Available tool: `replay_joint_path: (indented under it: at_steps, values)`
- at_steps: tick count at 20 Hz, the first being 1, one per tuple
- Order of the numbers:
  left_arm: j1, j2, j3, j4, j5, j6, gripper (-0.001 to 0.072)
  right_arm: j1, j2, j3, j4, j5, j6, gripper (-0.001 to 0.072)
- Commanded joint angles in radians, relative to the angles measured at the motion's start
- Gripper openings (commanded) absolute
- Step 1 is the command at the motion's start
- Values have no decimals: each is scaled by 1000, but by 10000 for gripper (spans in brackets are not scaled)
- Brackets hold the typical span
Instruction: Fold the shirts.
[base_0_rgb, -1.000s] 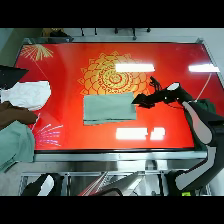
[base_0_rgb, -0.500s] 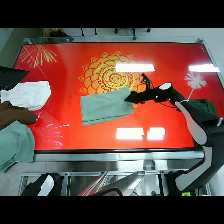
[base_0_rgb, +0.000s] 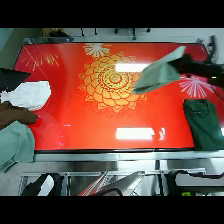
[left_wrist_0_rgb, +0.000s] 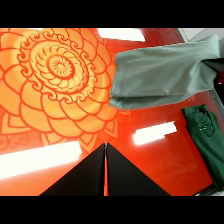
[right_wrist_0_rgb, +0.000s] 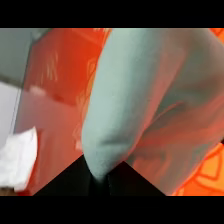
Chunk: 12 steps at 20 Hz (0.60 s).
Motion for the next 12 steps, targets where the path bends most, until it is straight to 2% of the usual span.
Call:
replay_joint_path:
  at_steps: [1, 6, 9, 12]
  values:
    - [1, 0, 0, 1, 0, 4, 19, -274, 70, 8, 2, 33, 116, 18]
    - [1, 0, 0, 1, 0, 26, 19, -564, 53, 8, 1, 142, 154, 18]
    - [1, 0, 0, 1, 0, 26, 20, -642, 16, 8, -5, 261, 154, 19]
    - [1, 0, 0, 1, 0, 26, 19, -659, 8, 7, -25, 306, 174, 18]
